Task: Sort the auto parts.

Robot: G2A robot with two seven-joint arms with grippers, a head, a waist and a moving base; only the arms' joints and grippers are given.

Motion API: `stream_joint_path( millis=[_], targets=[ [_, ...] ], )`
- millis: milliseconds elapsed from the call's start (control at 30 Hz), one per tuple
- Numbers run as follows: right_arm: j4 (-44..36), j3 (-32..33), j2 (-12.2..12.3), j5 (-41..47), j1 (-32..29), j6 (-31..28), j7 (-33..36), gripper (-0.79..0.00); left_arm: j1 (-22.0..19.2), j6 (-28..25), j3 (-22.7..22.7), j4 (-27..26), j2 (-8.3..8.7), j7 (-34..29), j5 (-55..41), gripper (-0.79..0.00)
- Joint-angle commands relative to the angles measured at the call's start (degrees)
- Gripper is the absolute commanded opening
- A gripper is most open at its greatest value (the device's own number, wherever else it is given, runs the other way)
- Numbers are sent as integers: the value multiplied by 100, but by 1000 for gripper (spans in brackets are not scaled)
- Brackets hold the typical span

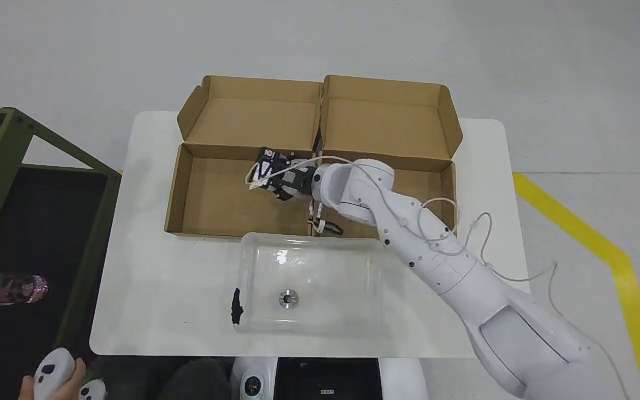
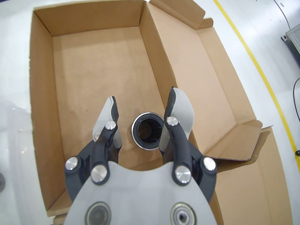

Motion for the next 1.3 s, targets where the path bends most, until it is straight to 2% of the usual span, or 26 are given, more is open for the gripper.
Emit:
stream_joint_path(
  millis=[0, 467, 667, 933, 1267],
  targets=[
    [-306, 124, 55, 28, -133, -146, 34, -416, 0, 0, 0, 0, 0, 0, 0, 0],
    [-2663, 1127, 562, -3, -1667, -1206, 484, -394, 0, 0, 0, 0, 0, 0, 0, 0],
    [-3340, 1376, 743, -50, -2389, -1656, 654, -394, 0, 0, 0, 0, 0, 0, 0, 0],
    [-3715, 1437, 897, -321, -2951, -2105, 707, -394, 0, 0, 0, 0, 0, 0, 0, 0],
    [-3689, 1397, 1062, -844, -3452, -2601, 460, -403, 0, 0, 0, 0, 0, 0, 0, 0]
  ],
)
